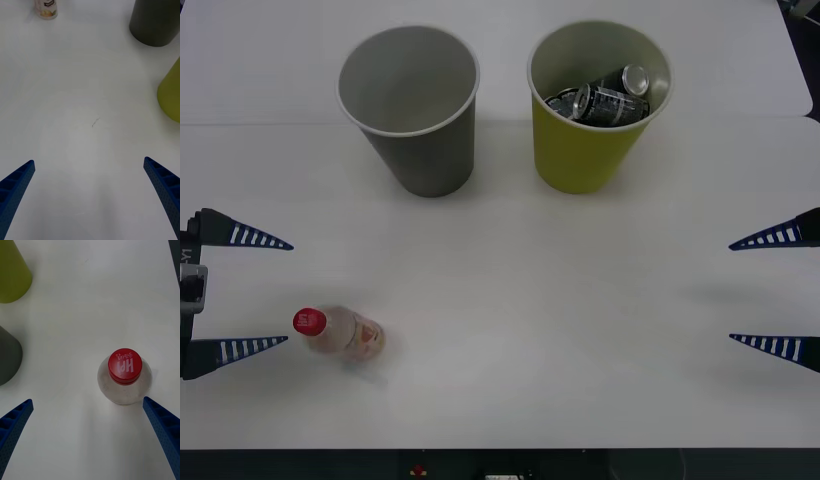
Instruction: Put the can into the green bin and the plastic bottle into the gray bin
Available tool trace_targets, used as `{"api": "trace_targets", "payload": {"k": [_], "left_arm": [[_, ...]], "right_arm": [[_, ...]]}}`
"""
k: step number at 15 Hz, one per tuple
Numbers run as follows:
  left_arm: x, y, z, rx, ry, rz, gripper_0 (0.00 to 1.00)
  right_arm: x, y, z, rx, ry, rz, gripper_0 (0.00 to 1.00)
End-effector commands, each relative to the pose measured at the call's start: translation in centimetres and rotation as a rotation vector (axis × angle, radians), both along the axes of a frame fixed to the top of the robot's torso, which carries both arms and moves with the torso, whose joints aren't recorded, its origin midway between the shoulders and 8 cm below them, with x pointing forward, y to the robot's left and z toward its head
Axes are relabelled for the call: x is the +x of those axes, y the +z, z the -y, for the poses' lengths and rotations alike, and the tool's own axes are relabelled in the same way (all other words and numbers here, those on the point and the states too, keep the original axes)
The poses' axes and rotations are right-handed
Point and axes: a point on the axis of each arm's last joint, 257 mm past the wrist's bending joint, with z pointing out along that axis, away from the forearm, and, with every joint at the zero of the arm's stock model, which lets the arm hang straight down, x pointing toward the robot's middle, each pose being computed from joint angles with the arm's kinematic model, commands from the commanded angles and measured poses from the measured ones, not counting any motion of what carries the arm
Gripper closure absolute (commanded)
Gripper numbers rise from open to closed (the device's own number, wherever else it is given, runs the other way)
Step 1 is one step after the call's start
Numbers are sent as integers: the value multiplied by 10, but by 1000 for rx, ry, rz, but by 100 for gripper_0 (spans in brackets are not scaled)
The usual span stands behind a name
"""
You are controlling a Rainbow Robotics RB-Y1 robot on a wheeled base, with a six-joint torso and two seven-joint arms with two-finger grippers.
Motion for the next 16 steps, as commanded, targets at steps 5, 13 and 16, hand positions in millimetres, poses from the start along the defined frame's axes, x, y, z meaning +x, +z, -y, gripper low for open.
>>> {"api": "trace_targets", "payload": {"k": [5,13,16], "left_arm": [[3,3,3,-41,15,2,0],[-4,-15,-29,-108,77,-121,0],[-11,-29,-30,-183,70,-168,0]], "right_arm": [[0,0,0,0,0,0,0],[0,0,0,0,0,0,0],[0,0,0,0,0,0,0]]}}
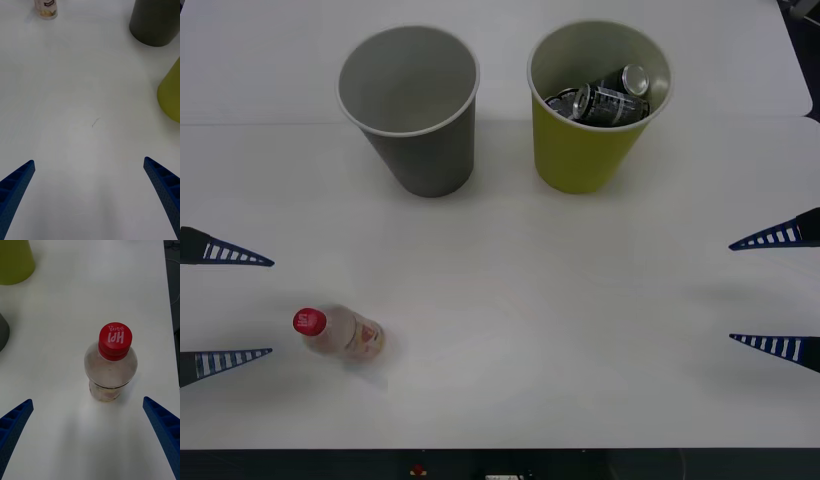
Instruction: Put the can into the green bin and the plastic bottle into the gray bin
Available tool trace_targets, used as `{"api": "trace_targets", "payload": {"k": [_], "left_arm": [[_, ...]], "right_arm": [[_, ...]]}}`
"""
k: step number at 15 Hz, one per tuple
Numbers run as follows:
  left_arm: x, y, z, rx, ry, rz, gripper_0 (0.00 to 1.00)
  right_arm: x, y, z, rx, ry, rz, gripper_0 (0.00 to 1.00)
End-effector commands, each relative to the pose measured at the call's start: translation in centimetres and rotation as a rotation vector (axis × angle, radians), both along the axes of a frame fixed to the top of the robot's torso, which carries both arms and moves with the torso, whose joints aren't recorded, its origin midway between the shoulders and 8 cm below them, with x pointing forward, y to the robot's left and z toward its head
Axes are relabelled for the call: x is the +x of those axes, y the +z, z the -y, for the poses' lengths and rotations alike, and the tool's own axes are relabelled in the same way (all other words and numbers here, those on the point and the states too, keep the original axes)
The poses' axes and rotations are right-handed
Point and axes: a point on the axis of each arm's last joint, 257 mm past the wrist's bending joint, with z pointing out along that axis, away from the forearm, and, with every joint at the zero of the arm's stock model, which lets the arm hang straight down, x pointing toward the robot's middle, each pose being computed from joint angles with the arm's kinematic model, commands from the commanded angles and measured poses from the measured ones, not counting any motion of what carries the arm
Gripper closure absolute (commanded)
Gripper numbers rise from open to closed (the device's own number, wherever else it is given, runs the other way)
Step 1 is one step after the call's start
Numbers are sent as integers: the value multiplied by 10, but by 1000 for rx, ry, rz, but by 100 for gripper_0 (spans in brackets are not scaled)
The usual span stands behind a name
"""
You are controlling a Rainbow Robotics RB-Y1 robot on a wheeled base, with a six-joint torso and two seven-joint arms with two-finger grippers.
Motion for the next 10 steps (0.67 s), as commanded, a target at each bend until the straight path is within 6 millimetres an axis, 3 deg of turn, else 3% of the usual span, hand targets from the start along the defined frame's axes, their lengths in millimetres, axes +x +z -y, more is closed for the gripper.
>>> {"api": "trace_targets", "payload": {"k": [1,10], "left_arm": [[-3,-10,-1,-59,-5,-10,0],[9,-50,2,-213,16,12,0]], "right_arm": [[0,0,0,0,0,0,0],[0,0,0,0,0,0,0]]}}
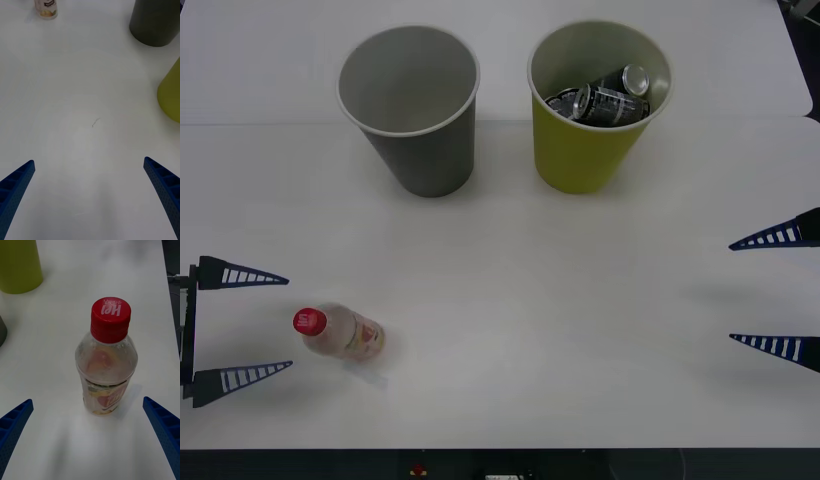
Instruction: Put the can into the green bin and the plastic bottle into the gray bin
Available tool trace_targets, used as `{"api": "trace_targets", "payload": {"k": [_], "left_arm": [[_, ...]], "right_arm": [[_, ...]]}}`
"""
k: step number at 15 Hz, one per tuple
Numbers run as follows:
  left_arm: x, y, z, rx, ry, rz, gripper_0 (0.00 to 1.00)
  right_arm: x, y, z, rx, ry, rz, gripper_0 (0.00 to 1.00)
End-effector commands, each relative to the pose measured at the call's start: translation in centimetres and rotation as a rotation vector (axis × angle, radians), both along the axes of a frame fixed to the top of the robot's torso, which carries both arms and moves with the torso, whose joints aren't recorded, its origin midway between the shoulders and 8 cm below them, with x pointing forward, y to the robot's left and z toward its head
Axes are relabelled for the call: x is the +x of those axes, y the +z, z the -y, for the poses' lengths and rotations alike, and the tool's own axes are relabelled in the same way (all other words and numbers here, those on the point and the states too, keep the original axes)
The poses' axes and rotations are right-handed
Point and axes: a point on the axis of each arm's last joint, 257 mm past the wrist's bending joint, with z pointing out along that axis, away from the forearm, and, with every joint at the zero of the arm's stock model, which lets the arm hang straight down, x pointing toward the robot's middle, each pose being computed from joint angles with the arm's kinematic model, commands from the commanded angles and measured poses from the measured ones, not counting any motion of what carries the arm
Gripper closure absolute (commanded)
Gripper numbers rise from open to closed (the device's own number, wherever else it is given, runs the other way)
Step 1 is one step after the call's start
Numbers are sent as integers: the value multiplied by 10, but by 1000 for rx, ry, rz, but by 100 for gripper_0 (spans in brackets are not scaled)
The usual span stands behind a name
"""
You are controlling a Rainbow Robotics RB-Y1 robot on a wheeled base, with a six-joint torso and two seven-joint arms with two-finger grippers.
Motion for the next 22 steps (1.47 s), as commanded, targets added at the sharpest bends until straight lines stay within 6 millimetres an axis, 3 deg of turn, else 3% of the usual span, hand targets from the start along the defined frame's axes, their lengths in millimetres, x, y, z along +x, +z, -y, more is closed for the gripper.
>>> {"api": "trace_targets", "payload": {"k": [1,6,13,22], "left_arm": [[3,-12,2,-50,11,-14,0],[5,-35,12,-139,33,-59,0],[11,-53,48,-277,45,-119,0],[19,-52,77,-348,29,-86,0]], "right_arm": [[0,0,0,0,0,0,0],[0,0,0,0,0,0,0],[0,0,0,0,0,0,0],[0,0,0,0,0,0,0]]}}
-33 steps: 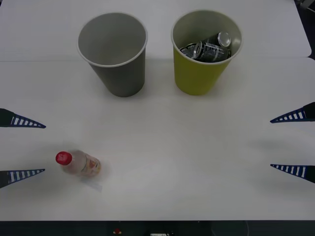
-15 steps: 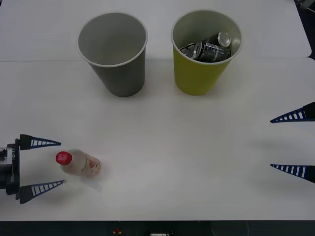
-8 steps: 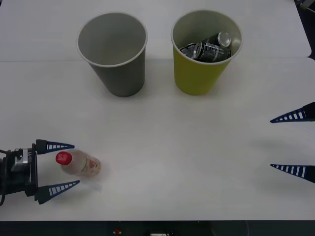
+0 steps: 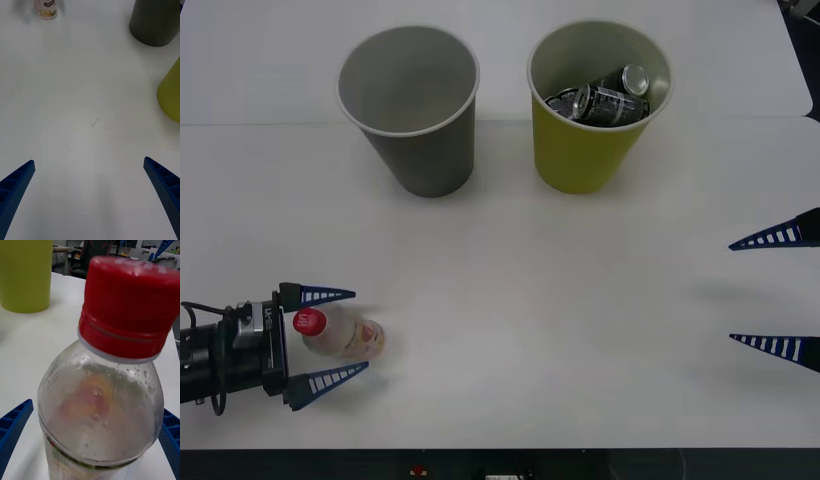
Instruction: Put the can into the green bin and the plastic bottle into the gray bin
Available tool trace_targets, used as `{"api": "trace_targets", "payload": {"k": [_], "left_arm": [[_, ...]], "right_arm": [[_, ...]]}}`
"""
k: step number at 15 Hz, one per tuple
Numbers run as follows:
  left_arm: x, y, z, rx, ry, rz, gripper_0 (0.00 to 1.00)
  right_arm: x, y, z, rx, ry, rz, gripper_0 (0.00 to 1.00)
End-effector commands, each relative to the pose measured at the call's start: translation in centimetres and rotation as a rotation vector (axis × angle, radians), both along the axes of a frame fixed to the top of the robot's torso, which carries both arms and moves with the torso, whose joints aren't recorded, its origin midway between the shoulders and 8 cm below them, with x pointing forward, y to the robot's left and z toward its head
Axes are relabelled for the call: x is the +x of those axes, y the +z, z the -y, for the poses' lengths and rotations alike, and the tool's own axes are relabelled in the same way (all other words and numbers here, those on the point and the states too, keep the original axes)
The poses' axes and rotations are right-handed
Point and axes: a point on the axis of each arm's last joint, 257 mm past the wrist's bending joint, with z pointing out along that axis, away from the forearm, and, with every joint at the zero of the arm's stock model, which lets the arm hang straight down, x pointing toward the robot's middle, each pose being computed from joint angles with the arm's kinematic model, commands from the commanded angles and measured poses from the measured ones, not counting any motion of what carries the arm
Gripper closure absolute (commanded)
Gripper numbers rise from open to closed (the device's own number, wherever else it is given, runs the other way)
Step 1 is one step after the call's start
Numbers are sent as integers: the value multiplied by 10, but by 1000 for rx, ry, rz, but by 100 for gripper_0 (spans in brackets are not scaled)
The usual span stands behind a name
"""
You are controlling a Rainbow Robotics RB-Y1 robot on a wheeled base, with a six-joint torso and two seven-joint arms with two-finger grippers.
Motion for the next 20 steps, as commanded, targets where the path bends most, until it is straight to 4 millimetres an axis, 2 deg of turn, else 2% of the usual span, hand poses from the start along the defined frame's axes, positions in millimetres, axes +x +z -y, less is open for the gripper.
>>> {"api": "trace_targets", "payload": {"k": [1,2,10,14,17,20], "left_arm": [[1,0,2,-3,-1,3,50],[1,0,2,-2,-1,4,100],[1,1,1,-2,-1,2,100],[5,8,3,32,-35,30,100],[1,15,11,36,-73,-23,100],[6,27,12,70,-100,-44,100]], "right_arm": [[0,0,0,0,0,0,0],[0,0,0,0,0,0,0],[0,0,0,0,0,0,0],[0,0,0,0,0,0,0],[0,0,0,0,0,0,0],[0,0,0,0,0,0,0]]}}
